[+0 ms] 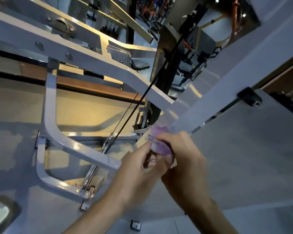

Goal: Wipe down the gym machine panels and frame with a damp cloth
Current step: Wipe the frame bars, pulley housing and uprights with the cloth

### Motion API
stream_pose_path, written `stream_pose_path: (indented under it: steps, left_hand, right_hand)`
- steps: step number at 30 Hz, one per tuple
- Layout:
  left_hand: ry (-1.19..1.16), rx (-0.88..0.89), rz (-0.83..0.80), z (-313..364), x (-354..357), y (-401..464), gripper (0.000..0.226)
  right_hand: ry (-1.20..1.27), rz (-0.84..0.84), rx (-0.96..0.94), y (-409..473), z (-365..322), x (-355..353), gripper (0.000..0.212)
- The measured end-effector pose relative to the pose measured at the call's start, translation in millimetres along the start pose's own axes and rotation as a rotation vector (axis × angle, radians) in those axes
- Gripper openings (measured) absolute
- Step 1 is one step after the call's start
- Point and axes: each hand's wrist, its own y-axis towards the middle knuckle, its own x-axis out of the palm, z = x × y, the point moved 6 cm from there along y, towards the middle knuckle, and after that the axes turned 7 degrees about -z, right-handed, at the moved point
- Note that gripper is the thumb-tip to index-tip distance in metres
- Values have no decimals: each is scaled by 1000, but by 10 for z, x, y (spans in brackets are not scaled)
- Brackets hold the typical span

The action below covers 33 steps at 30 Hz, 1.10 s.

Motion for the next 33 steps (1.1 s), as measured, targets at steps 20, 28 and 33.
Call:
stream_pose_path:
  steps: [20,28,33]
  left_hand:
    - [538,47,200,81,-408,1268,16]
    - [584,262,86,299,-200,1244,40]
    - [580,239,125,221,-190,775,60]
  right_hand:
    - [114,188,35,357,308,-450,14]
    - [87,206,66,357,326,-435,15]
    - [61,215,81,350,327,-386,17]
